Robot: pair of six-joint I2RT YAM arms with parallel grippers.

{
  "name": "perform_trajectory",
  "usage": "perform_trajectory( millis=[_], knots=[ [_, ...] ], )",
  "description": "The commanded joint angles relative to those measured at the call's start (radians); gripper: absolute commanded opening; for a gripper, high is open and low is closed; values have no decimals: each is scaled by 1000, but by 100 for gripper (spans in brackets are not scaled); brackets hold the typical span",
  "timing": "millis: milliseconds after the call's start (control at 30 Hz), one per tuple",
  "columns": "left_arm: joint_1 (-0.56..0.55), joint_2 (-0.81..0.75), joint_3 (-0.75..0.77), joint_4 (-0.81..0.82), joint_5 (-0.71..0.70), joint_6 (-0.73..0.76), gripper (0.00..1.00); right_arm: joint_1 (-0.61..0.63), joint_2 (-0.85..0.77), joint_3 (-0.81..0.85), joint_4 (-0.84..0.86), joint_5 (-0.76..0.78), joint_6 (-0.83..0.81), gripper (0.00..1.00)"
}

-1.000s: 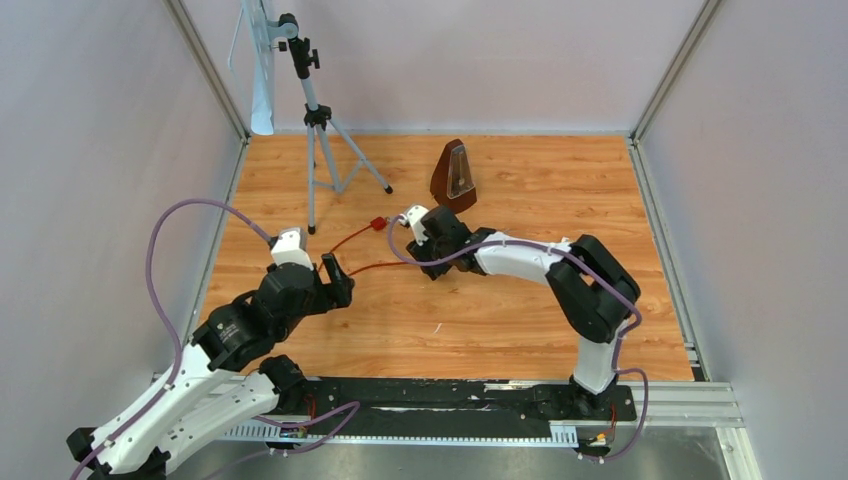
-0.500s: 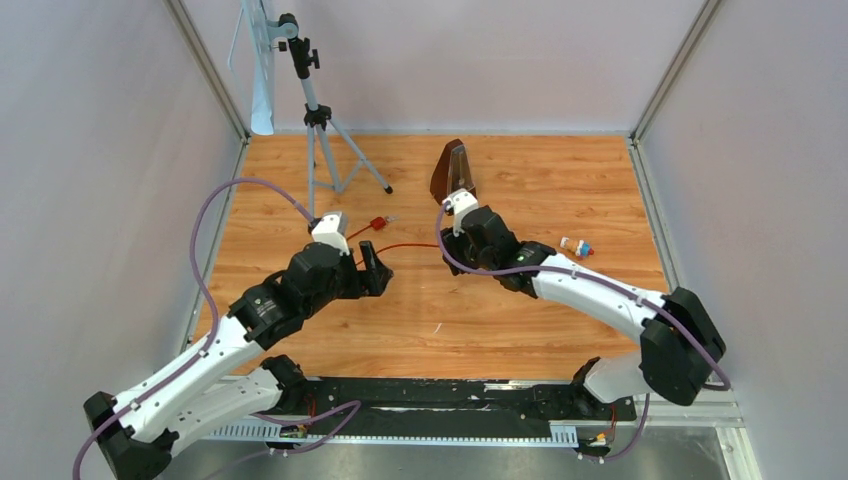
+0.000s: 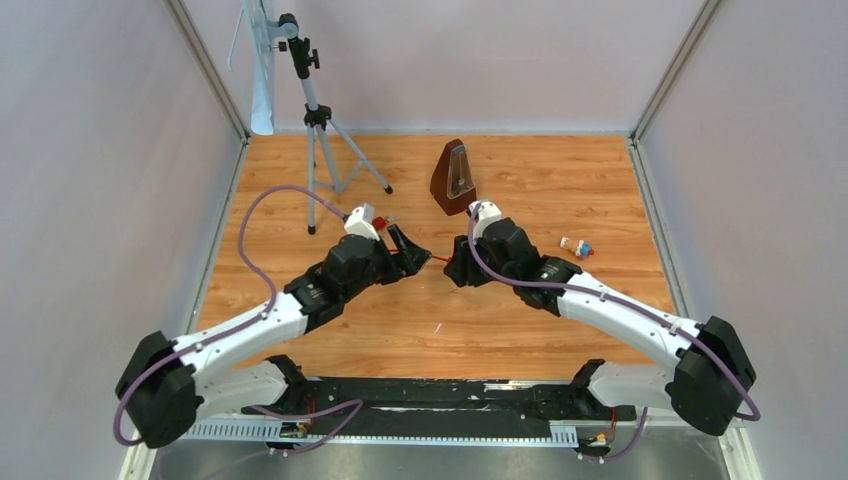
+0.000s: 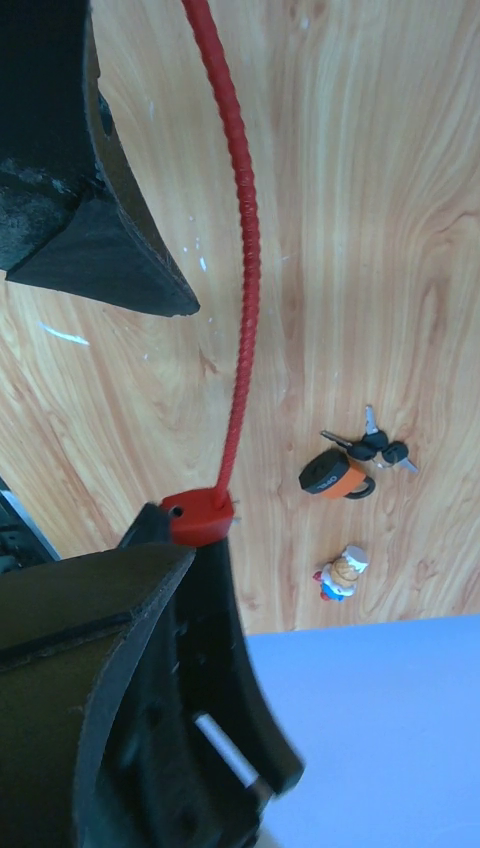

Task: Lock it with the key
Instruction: Lock the lock.

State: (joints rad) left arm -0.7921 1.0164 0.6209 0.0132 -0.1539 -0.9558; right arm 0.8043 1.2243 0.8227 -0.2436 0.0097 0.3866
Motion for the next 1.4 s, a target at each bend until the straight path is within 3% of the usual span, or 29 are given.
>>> perform_trajectory(
  millis=[0, 233, 400, 667, 733, 767, 800, 833, 933, 1067, 1133, 1233, 1367],
  knots=[
    [-6, 118, -17, 242, 17, -156, 89, 3, -66, 2, 76, -36, 66, 34],
    [-35, 250, 16, 366, -69, -180, 89, 3, -69, -9, 115, -74, 102, 34],
    [-41, 281, -5, 467, -73, -191, 81, 3, -62, -11, 125, -77, 136, 35],
    [-41, 266, -16, 468, -100, -160, 41, 3, -44, -27, 133, -94, 176, 36],
    [-41, 269, -5, 460, -100, -132, 23, 3, -39, -23, 133, -99, 180, 37],
    [-41, 272, 4, 457, -101, -120, 17, 3, -36, -19, 132, -103, 182, 39],
    [-41, 272, 8, 453, -102, -89, 5, 3, -33, -16, 132, -105, 186, 43],
    [-41, 269, 19, 434, -104, -72, 2, 3, -30, -10, 126, -115, 184, 48],
    [-41, 241, 51, 366, -107, 47, 0, 3, -33, -1, 107, -128, 173, 74],
    [-41, 157, 70, 272, -82, 241, 0, 3, -87, -8, 97, -146, 138, 86],
    [-39, 112, 84, 222, -28, 354, 0, 3, -132, -7, 93, -159, 134, 86],
    [-39, 61, 111, 150, 189, 531, 0, 3, -195, 20, 97, -183, 135, 79],
    [-39, 39, 188, 15, 470, 643, 0, 3, -235, 98, 110, -265, 110, 59]
  ],
)
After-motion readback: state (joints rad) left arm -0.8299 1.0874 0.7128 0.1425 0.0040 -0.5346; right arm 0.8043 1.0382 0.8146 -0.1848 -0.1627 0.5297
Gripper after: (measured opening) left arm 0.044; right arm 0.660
